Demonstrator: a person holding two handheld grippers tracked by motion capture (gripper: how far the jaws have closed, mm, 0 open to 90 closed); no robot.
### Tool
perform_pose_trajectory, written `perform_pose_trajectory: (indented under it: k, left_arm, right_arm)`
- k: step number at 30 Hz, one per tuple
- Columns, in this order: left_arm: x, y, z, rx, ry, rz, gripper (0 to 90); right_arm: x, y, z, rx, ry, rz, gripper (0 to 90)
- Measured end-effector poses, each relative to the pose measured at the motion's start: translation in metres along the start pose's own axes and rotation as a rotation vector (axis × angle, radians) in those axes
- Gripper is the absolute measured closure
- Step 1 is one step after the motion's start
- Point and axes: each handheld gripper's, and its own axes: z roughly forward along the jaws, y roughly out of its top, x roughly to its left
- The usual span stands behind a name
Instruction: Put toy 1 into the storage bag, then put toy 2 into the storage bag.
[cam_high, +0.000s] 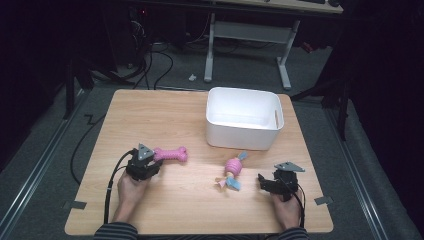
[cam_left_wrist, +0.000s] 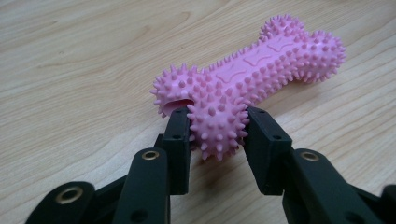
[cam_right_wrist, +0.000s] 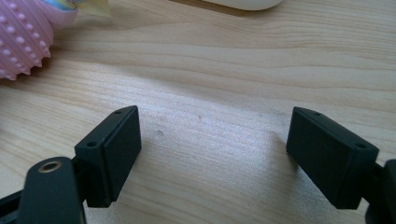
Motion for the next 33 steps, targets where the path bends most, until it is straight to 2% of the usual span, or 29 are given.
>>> perform_pose_trajectory:
  k: [4,12,20,25,29,33]
  left_arm:
    - [-0.004,0.002,-0.002,-0.024,-0.027,-0.009,63.8]
    - [-0.002,0.004,-0.007,-0.017,-0.049,-0.027,63.9]
    - [-0.007,0.012,-0.016,-0.028,-0.071,-0.007,63.9]
    - [-0.010,0.021,-0.020,-0.043,-0.113,-0.021,63.9]
    - [-0.015,0.032,-0.027,-0.050,-0.120,0.003,63.9]
    - [-0.018,0.042,-0.033,-0.060,-0.148,0.007,63.9]
  right_arm:
    - [0.000,0.000,0.000,0.000,0.001,-0.001,18.0]
    - [0.000,0.000,0.000,0.000,0.003,-0.003,18.0]
    - [0.000,0.000,0.000,0.000,0.005,-0.006,18.0]
    - [0.001,0.000,0.000,0.001,0.009,-0.007,18.0]
    - [0.001,0.000,0.000,0.001,0.010,-0.008,18.0]
    - [0.001,0.000,0.000,0.000,0.011,-0.009,18.0]
